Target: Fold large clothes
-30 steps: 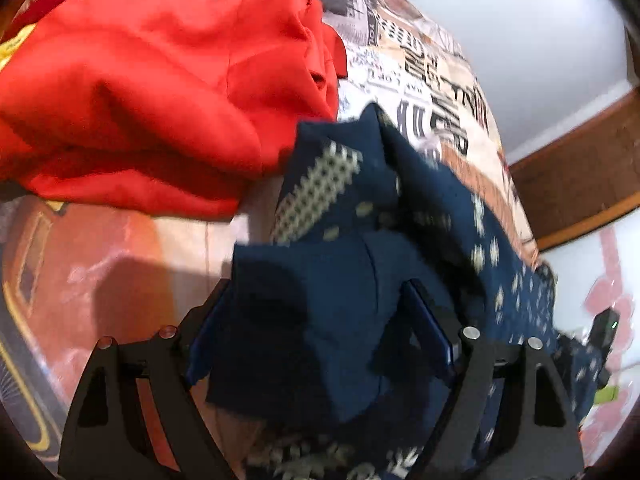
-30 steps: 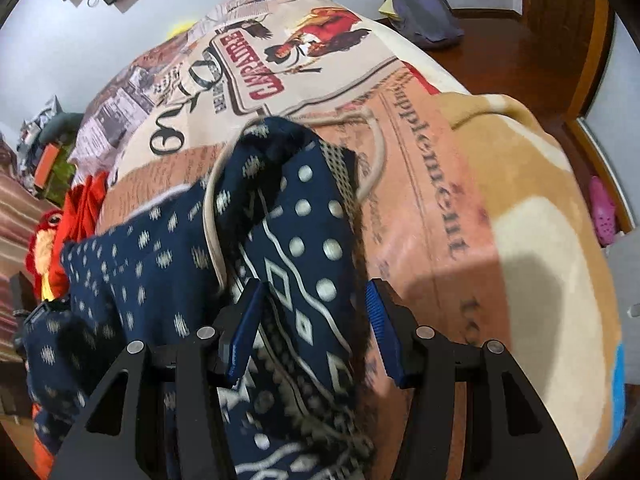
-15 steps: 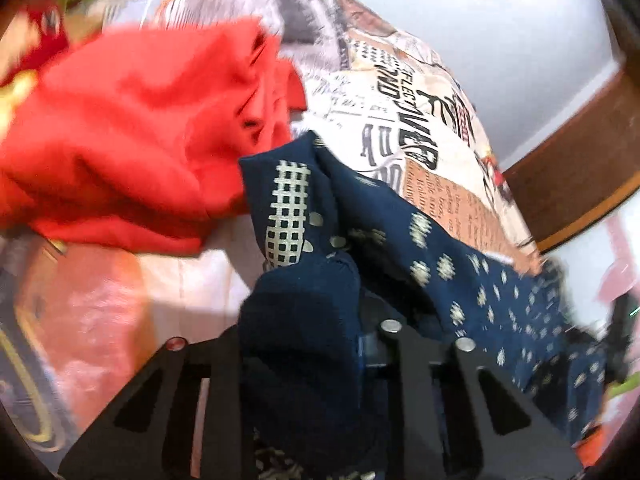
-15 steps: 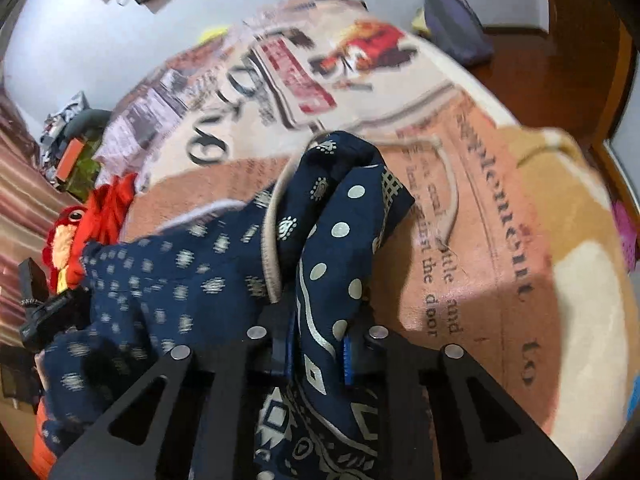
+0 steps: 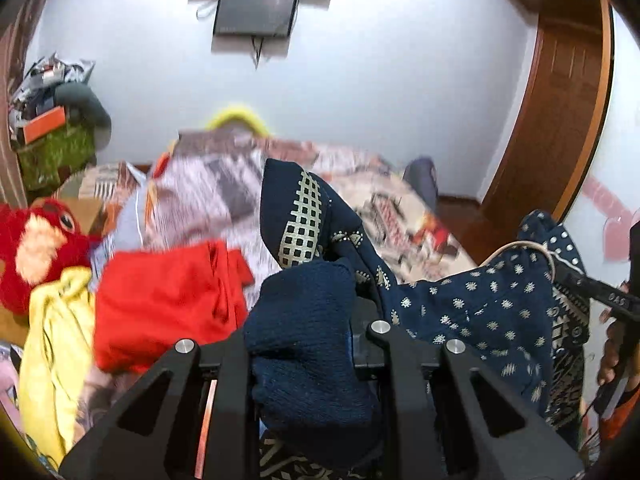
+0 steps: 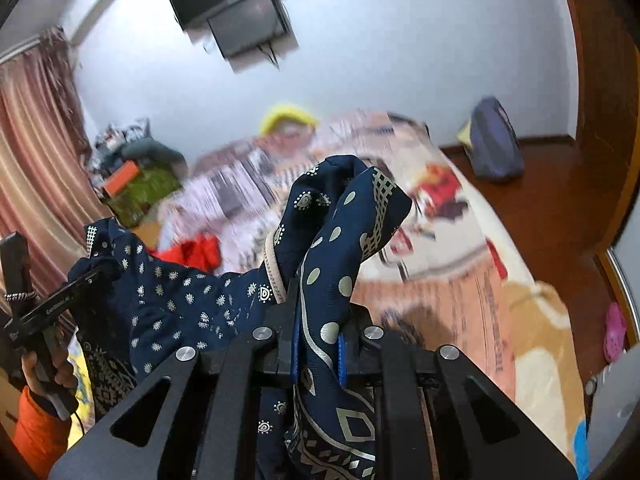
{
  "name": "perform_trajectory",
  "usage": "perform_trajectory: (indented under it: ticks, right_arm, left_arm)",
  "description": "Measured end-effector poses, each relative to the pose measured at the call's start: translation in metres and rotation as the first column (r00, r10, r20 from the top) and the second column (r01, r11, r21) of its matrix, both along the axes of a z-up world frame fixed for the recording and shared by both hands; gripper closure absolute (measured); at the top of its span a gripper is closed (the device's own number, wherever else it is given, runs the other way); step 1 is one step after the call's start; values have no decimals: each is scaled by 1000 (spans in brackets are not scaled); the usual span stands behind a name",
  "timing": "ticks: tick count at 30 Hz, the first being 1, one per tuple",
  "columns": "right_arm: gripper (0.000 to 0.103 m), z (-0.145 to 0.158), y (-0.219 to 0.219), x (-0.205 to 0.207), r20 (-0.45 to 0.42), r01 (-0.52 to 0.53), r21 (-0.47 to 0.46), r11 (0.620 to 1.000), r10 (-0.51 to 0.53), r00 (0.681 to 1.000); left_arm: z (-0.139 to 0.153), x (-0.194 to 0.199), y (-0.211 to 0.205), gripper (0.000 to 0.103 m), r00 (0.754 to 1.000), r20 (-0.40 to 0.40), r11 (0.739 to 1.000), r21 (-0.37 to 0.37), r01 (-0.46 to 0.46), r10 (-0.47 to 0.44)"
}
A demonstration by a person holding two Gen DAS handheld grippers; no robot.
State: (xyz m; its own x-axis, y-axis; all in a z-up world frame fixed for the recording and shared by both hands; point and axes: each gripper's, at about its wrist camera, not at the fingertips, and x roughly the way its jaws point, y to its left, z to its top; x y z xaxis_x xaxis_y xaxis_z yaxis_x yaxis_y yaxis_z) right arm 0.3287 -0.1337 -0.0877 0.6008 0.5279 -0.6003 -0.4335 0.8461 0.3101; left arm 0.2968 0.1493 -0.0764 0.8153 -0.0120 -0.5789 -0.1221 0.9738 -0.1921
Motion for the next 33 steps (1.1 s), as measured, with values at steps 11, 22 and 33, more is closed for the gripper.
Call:
perform_trajectory:
  ticks: [11,22,33]
  right_arm:
    - [91,-7,25,74,-38,-14,-9,1000,14,999]
    - [91,-120,45,157,-202,45,-170,984,-80,976]
    - [78,-142,29,160,-200,102,-264,959,-157,967]
  left_arm:
    - [-2,57,26,86,998,9,995,82,-62,62]
    - [-134,162,80,85,953,-283,993,63,-97,111]
    - [-184,157,91,76,915,-393,995,11,-100,96]
